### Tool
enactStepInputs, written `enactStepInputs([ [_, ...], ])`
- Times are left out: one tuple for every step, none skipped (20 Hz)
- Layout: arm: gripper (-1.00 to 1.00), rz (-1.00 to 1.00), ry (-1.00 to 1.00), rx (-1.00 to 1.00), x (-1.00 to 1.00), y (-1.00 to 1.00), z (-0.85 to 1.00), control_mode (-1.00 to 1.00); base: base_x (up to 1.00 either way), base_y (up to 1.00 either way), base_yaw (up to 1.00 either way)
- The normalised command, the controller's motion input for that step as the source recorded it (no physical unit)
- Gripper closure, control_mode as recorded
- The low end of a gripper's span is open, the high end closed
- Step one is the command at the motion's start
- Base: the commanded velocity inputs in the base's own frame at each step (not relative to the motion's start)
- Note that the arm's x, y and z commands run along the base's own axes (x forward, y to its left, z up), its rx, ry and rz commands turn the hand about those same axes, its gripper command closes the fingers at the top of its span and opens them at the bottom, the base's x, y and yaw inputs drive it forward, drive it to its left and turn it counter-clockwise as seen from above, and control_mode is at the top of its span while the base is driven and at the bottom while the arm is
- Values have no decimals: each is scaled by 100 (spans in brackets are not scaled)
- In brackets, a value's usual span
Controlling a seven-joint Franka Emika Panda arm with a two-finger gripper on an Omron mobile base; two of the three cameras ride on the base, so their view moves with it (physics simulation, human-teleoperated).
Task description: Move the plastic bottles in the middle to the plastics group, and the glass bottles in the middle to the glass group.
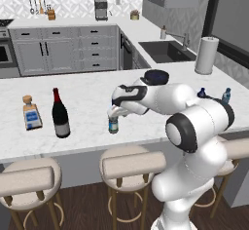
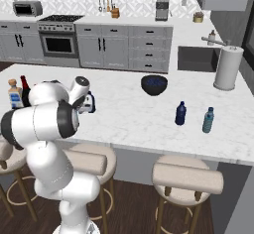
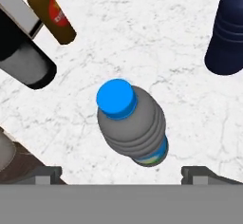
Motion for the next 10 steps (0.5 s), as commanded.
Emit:
enactStepInputs([
  [-100, 0, 0, 0, 15, 0, -13, -100, 0, 0, 0],
  [-100, 0, 0, 0, 17, 0, -15, -100, 0, 0, 0],
  [-100, 0, 0, 0, 19, 5, -15, -100, 0, 0, 0],
  [-100, 0, 0, 0, 16, 4, -16, -100, 0, 0, 0],
  [-100, 0, 0, 0, 17, 1, -16, -100, 0, 0, 0],
  [-100, 0, 0, 0, 14, 5, -19, -100, 0, 0, 0],
  [-100, 0, 0, 0, 15, 4, -19, -100, 0, 0, 0],
  [-100, 1, 0, 0, 18, 5, -18, -100, 0, 0, 0],
  [-100, 2, 0, 0, 19, 5, -14, -100, 0, 0, 0],
  [-100, 2, 0, 0, 19, 5, -12, -100, 0, 0, 0],
])
